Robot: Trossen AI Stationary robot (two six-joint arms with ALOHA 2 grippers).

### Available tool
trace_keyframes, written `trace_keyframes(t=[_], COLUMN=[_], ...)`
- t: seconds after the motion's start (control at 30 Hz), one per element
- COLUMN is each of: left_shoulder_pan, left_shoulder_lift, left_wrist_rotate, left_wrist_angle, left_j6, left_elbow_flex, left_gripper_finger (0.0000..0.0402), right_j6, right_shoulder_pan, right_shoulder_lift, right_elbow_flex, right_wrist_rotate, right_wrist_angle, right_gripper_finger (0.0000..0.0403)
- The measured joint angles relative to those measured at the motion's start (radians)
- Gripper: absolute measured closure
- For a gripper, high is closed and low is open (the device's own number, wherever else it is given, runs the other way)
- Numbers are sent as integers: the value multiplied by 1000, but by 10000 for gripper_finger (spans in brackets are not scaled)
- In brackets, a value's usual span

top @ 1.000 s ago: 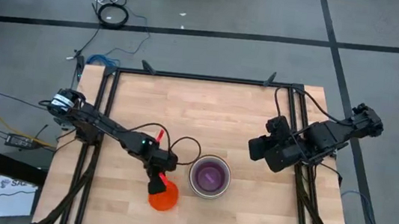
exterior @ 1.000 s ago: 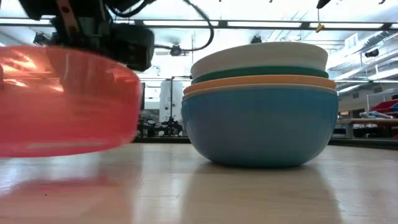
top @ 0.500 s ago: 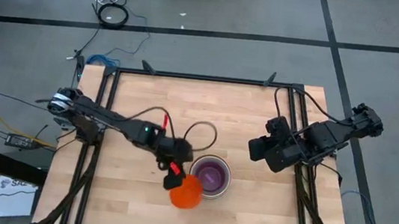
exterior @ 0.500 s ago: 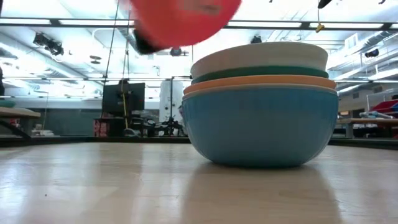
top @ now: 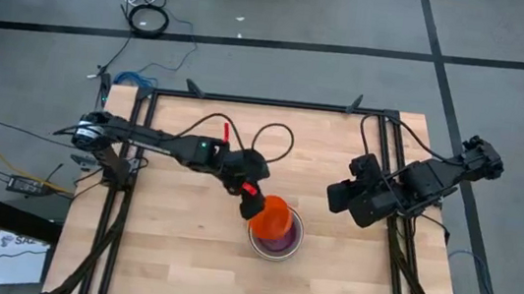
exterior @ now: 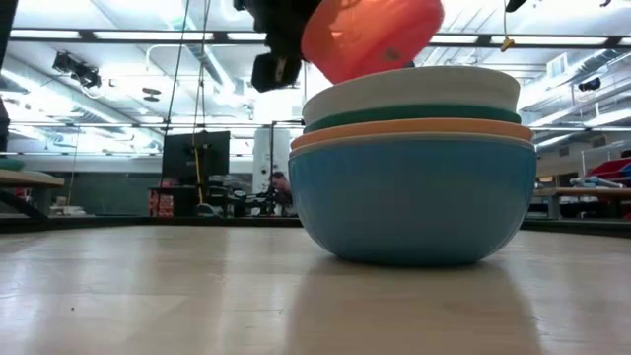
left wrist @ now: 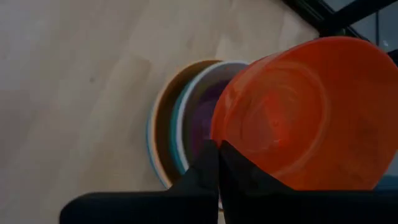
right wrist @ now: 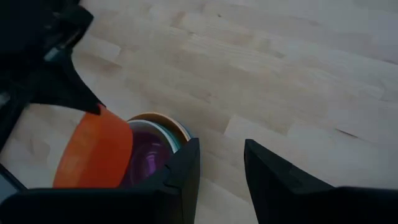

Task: Nest bowls inside each other
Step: Stack the orange bowl on top of the purple bowl, then return to Home Position

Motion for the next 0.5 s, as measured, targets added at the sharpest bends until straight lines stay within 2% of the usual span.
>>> trace_keyframes(t=[0.17,0.5], left_shoulder_pan=[10,9], left_shoulder_lift=[50,77], left_wrist_rotate=[73,123], left_wrist_angle=[71,53], left_j6=[-65,-104], left_elbow_flex=[0,-1], left_gripper_finger=[381,319], right_j6=[0,0], right_shoulder_pan=[3,3], right_shoulder_lift=[0,0], right_elbow_flex=[0,0], right_wrist_rotate=[-3,-7], right_wrist_angle=[-1,-5], right_gripper_finger=[289,289])
